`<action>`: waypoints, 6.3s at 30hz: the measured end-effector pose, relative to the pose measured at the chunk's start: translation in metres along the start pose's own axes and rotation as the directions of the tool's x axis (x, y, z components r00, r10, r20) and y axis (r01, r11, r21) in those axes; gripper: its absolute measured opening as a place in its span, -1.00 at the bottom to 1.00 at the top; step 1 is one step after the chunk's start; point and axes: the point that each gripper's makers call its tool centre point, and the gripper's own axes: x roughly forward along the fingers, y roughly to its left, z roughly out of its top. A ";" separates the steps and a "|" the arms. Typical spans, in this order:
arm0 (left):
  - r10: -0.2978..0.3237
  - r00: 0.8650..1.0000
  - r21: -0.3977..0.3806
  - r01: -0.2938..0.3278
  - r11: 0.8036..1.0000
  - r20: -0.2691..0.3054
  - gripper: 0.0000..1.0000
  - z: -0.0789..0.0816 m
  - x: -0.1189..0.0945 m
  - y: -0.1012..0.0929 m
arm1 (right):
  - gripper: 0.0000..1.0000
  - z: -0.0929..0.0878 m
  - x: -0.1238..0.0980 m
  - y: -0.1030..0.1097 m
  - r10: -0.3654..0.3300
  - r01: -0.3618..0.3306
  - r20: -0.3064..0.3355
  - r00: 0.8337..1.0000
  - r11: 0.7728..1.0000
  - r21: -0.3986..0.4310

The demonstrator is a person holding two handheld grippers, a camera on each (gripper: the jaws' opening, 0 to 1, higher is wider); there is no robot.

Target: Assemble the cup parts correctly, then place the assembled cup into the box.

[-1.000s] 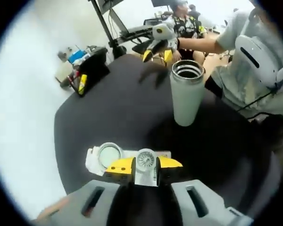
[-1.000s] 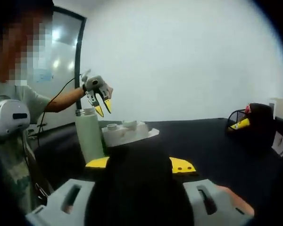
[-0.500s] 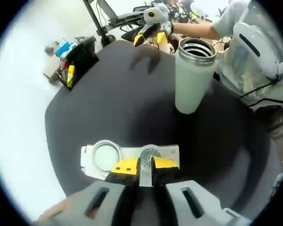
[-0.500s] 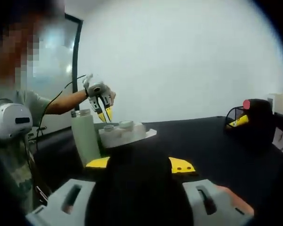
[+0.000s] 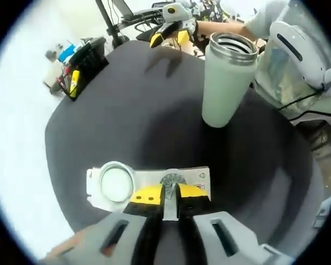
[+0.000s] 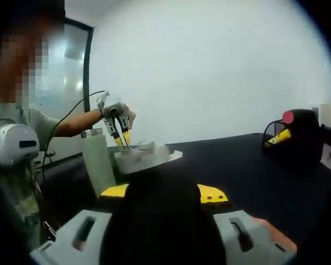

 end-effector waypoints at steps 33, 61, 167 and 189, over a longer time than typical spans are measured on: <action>0.016 0.996 -0.075 -0.023 0.997 -0.090 -1.00 -0.015 -0.047 0.012 | -0.15 -0.002 -0.005 0.013 0.019 -0.019 0.017 1.000 1.000 0.003; 0.074 0.993 -0.033 -0.078 0.996 -0.095 -1.00 0.115 -0.103 -0.033 | 0.07 -0.013 -0.025 0.062 0.095 -0.099 -0.050 0.994 0.990 -0.097; -0.003 0.985 -0.079 -0.011 0.997 -0.175 -0.88 0.136 -0.052 -0.047 | 0.17 -0.017 -0.062 0.060 0.115 -0.113 0.017 0.993 0.991 -0.068; 0.522 0.784 -0.486 -0.331 0.809 0.335 -0.31 0.092 -0.145 0.044 | 0.16 -0.023 -0.050 0.051 0.122 -0.122 0.002 0.993 0.991 -0.049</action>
